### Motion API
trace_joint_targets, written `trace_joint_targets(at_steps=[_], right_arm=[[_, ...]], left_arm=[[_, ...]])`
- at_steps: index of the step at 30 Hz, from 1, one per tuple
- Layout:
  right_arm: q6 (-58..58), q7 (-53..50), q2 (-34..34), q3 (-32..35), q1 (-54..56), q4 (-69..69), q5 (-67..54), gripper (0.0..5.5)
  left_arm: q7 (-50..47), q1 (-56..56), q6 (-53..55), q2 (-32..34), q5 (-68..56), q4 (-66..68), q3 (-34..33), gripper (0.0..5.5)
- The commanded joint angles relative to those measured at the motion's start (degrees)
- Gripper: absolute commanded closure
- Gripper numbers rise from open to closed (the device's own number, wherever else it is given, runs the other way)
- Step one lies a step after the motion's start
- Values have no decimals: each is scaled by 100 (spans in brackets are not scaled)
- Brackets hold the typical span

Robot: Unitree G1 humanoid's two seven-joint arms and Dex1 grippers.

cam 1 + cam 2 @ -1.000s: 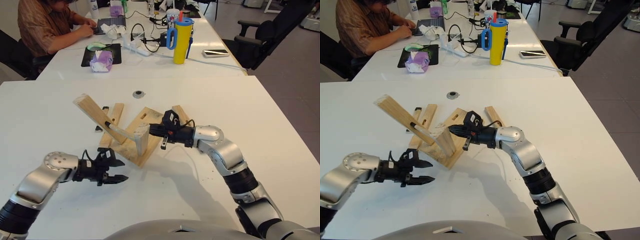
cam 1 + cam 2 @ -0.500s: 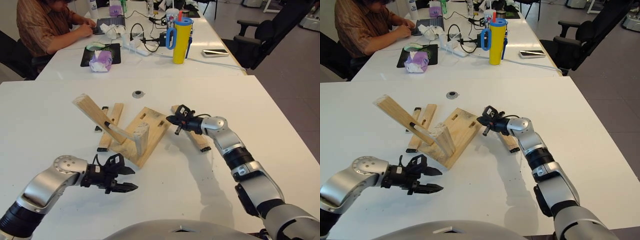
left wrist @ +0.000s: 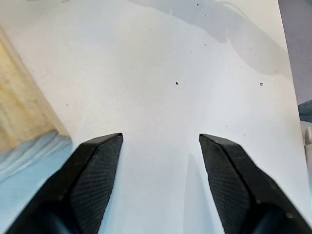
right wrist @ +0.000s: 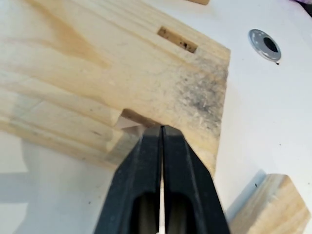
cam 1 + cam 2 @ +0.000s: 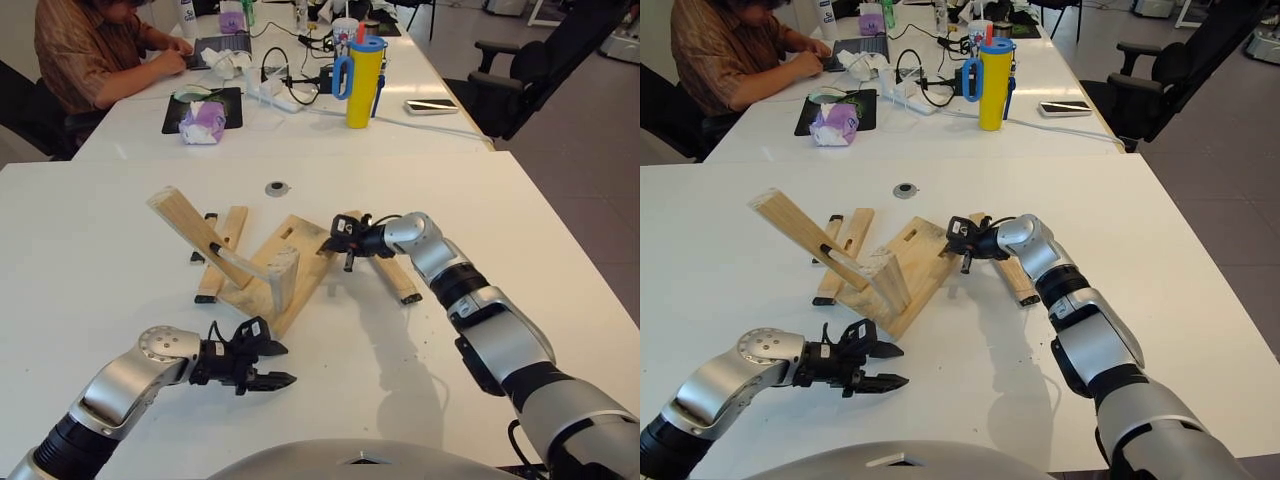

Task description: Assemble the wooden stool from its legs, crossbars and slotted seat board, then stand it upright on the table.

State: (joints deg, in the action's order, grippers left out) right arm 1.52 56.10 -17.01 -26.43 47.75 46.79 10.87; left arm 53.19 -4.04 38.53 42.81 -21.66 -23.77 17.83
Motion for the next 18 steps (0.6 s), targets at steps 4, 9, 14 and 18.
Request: trace_joint_targets(at_steps=[4, 9, 14, 18], right_arm=[[1401, 828, -586, -296, -1457, -1945, -80, 550], [2268, 854, -943, -248, -2197, -3729, -398, 550], [3038, 823, -1350, -261, -2825, -5072, -622, 550], [3399, 786, -1499, -289, -3163, -5708, -848, 550]], left_arm=[[-434, 26, 28, 43, 534, 254, 157, 256], [-316, 46, -246, 172, 669, 703, 75, 256], [-297, 199, -416, 160, 688, 1028, -41, 256], [-364, 436, -539, 93, 752, 1353, -139, 256]])
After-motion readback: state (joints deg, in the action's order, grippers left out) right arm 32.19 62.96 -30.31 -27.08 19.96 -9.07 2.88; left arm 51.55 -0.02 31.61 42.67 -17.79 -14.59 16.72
